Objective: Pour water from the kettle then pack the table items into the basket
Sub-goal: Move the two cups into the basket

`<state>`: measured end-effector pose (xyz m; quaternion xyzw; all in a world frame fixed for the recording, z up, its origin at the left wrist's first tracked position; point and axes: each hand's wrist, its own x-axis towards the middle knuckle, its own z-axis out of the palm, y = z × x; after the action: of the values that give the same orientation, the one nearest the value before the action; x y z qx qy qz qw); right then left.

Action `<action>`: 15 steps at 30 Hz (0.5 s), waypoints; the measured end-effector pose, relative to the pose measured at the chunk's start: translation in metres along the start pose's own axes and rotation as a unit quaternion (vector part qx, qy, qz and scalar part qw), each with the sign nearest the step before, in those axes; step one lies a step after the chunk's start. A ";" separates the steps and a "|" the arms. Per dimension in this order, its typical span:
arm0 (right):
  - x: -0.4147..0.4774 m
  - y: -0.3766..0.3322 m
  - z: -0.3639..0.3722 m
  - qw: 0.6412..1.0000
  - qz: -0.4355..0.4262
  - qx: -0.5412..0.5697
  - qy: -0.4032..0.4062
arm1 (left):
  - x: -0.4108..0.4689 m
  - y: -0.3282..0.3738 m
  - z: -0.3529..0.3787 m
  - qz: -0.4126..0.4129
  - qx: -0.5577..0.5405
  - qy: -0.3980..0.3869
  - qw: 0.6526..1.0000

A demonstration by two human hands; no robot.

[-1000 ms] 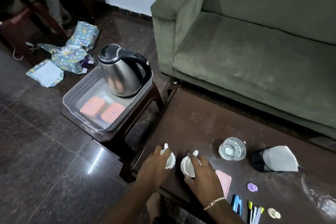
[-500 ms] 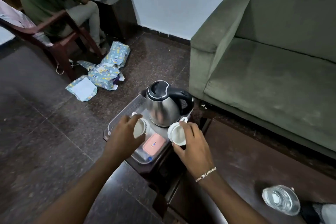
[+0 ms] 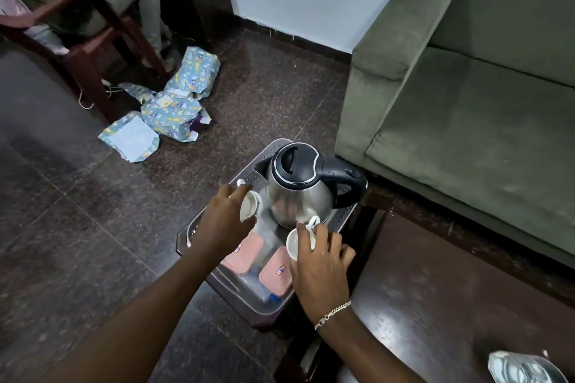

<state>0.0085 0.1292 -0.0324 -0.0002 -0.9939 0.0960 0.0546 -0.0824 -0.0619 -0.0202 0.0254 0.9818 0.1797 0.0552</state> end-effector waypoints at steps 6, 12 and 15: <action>0.005 -0.004 0.012 0.999 0.038 0.009 -0.023 | 0.011 -0.006 0.016 0.018 0.017 -0.046 0.999; 0.010 -0.004 0.021 0.995 0.083 0.015 -0.044 | 0.018 -0.013 0.022 0.025 0.075 -0.065 0.995; 0.012 -0.004 0.024 0.994 0.085 0.014 -0.062 | 0.020 -0.017 0.028 0.028 0.057 -0.061 0.996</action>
<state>-0.0063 0.1206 -0.0537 -0.0780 -0.9903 0.1143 -0.0153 -0.0992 -0.0669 -0.0540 0.0668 0.9842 0.1234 0.1082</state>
